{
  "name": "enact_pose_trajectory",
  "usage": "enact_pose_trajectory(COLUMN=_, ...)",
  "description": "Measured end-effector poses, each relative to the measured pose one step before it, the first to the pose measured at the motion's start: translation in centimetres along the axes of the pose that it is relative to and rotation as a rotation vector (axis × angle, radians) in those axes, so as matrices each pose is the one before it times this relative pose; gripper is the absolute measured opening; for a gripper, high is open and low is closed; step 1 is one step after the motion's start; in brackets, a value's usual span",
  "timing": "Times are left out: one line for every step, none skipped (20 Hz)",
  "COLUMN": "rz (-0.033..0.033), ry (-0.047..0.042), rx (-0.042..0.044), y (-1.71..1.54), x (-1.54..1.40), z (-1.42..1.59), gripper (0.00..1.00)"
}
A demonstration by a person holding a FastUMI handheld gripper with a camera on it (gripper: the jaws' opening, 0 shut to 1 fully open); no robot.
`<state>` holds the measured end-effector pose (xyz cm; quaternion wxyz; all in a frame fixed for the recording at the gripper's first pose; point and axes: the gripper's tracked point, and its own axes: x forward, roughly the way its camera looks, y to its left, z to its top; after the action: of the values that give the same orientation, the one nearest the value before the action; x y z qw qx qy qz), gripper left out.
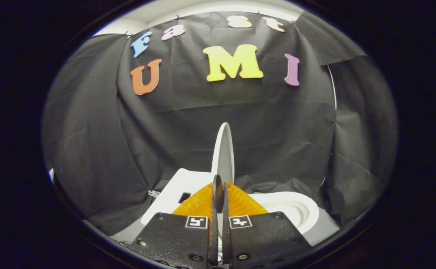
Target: Open the toilet lid.
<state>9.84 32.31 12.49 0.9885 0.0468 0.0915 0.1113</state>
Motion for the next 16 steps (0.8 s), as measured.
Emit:
enact_pose_trajectory(rz=0.00188, ry=-0.00285, rx=-0.02212, y=0.642, x=0.016, z=-0.023, gripper=0.08)
enact_pose_trajectory(rz=0.00278, ry=-0.0026, rx=-0.02074, y=0.66, x=0.076, z=-0.043, gripper=0.08)
enact_pose_trajectory(rz=0.00207, ry=-0.00321, rx=-0.02227, y=0.562, x=0.107, z=-0.005, gripper=0.08)
enact_pose_trajectory(rz=0.00131, ry=-0.00057, rx=-0.02585, y=0.532, x=0.141, z=-0.088, gripper=0.08)
enact_pose_trajectory(rz=0.00054, ry=0.00011, rx=-0.02832, y=0.594, x=0.067, z=-0.03, gripper=0.08)
enact_pose_trajectory(rz=0.00126, ry=-0.00024, rx=-0.03265, y=0.598, x=0.06, z=0.023, gripper=0.08)
enact_pose_trajectory(rz=-0.00014, ry=-0.00295, rx=-0.03657, y=0.412, x=0.056, z=-0.023, gripper=0.08)
enact_pose_trajectory(rz=0.00297, ry=-0.00743, rx=-0.0318, y=0.447, x=0.095, z=0.115, gripper=0.1)
enact_pose_trajectory(rz=0.00428, ry=-0.01101, rx=-0.04406, y=0.372, x=0.06, z=0.115, gripper=0.12)
enact_pose_trajectory(rz=0.00678, ry=-0.01261, rx=-0.04007, y=0.514, x=0.05, z=-0.124, gripper=0.17)
enact_pose_trajectory(rz=0.01142, ry=-0.01752, rx=-0.02064, y=0.338, x=-0.085, z=0.178, gripper=0.2)
enact_pose_trajectory(rz=0.02463, ry=-0.02647, rx=0.00119, y=0.385, x=-0.132, z=0.494, gripper=0.34)
enact_pose_trajectory(rz=0.00115, ry=-0.03502, rx=0.01204, y=0.127, x=-0.399, z=0.68, gripper=0.47)
enact_pose_trajectory(rz=-0.01636, ry=-0.04497, rx=0.01228, y=-0.816, x=-0.329, z=0.718, gripper=0.61)
enact_pose_trajectory(rz=-0.01565, ry=-0.04231, rx=0.01552, y=-0.683, x=-0.583, z=1.043, gripper=0.74)
enact_pose_trajectory(rz=-0.00885, ry=-0.03812, rx=0.01718, y=-0.425, x=-0.151, z=0.545, gripper=0.88)
